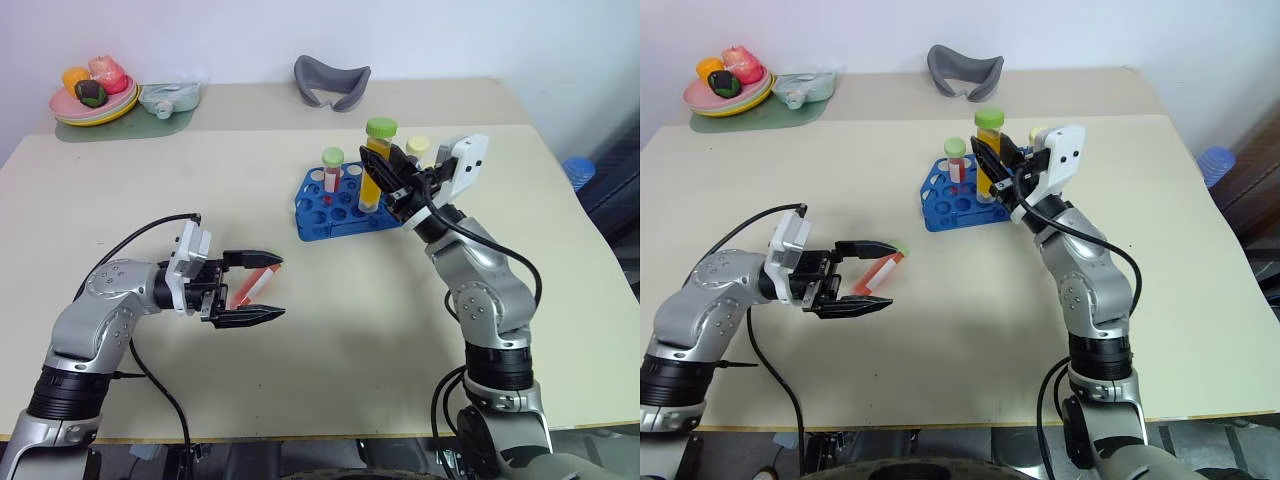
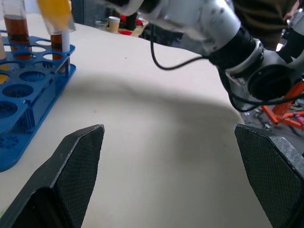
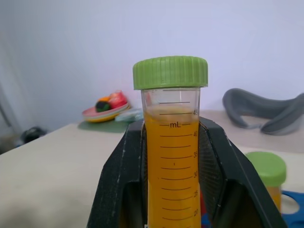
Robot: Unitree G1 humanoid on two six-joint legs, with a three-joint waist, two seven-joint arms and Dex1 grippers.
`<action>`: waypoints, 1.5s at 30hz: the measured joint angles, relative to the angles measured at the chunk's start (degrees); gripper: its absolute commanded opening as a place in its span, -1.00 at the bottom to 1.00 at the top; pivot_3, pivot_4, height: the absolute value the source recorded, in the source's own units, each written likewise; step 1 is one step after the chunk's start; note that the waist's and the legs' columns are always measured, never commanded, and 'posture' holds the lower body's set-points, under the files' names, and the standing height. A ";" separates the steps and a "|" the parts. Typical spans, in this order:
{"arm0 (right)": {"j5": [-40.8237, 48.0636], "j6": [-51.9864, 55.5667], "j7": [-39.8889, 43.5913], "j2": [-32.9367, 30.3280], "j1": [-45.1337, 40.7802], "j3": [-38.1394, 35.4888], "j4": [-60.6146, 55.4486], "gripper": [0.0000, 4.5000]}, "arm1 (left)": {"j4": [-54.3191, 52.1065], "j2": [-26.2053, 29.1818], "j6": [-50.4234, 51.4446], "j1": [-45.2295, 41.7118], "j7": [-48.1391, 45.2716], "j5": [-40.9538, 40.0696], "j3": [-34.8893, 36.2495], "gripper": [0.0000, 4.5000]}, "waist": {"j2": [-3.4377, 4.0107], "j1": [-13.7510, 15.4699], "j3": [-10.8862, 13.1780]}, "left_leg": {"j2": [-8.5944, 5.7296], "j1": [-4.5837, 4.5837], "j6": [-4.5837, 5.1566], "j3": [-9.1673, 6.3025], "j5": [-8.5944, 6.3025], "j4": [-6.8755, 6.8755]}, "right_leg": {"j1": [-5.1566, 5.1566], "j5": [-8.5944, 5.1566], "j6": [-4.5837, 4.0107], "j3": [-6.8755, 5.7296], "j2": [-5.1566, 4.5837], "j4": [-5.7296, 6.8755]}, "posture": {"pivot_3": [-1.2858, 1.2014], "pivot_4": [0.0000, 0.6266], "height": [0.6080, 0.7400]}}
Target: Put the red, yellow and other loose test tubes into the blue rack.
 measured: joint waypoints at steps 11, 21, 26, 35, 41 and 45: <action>-5.18 -25.07 3.30 2.68 -3.92 -2.28 23.08 -0.66 | -3.91 0.58 2.36 3.06 3.00 -2.29 3.82 1.00 | 0.04 -0.01 0.02 | 0.00 0.05 -0.04 0.01 0.02 0.01 | 0.02 0.00 0.00 0.02 0.00 0.08 | 0.03 -0.52 1.00; -5.20 -30.85 4.04 3.01 -5.46 -3.43 29.57 -0.66 | -4.94 0.86 3.37 4.15 4.71 -3.61 5.08 1.00 | 0.04 -0.08 0.03 | 0.00 0.11 -0.05 0.01 0.03 0.01 | 0.03 0.00 -0.01 0.03 0.00 0.14 | 0.03 -0.52 1.00; -5.18 -32.77 4.33 3.82 -6.14 -3.50 31.02 -0.66 | -5.88 0.86 3.40 4.15 5.36 -3.66 5.08 1.00 | 0.04 -0.03 0.03 | 0.00 0.11 -0.05 0.02 0.03 0.01 | 0.04 0.00 -0.01 0.04 0.00 0.15 | 0.03 -0.52 1.00; -5.15 -37.67 5.30 4.77 -6.14 -4.13 35.17 -0.66 | -5.99 0.86 3.58 4.21 6.09 -3.71 5.29 1.00 | 0.05 -0.06 0.03 | 0.00 0.13 -0.06 0.03 0.03 0.01 | 0.04 0.00 -0.01 0.04 0.00 0.17 | 0.03 -0.52 1.00; -5.18 -42.51 5.42 5.26 -6.03 -5.64 38.96 -0.66 | -6.35 0.96 3.86 4.56 6.85 -3.94 5.89 1.00 | 0.05 -0.08 0.03 | 0.00 0.19 -0.08 0.04 0.04 0.02 | 0.05 0.00 -0.01 0.06 0.00 0.25 | 0.03 -0.52 1.00; -5.19 -44.25 5.44 5.51 -6.03 -5.92 41.09 -0.66 | -6.81 1.34 3.96 4.59 6.95 -4.64 5.99 1.00 | 0.05 -0.11 0.03 | 0.00 0.27 -0.09 0.06 0.05 0.01 | 0.08 0.00 -0.01 0.09 0.00 0.30 | 0.03 -0.52 1.00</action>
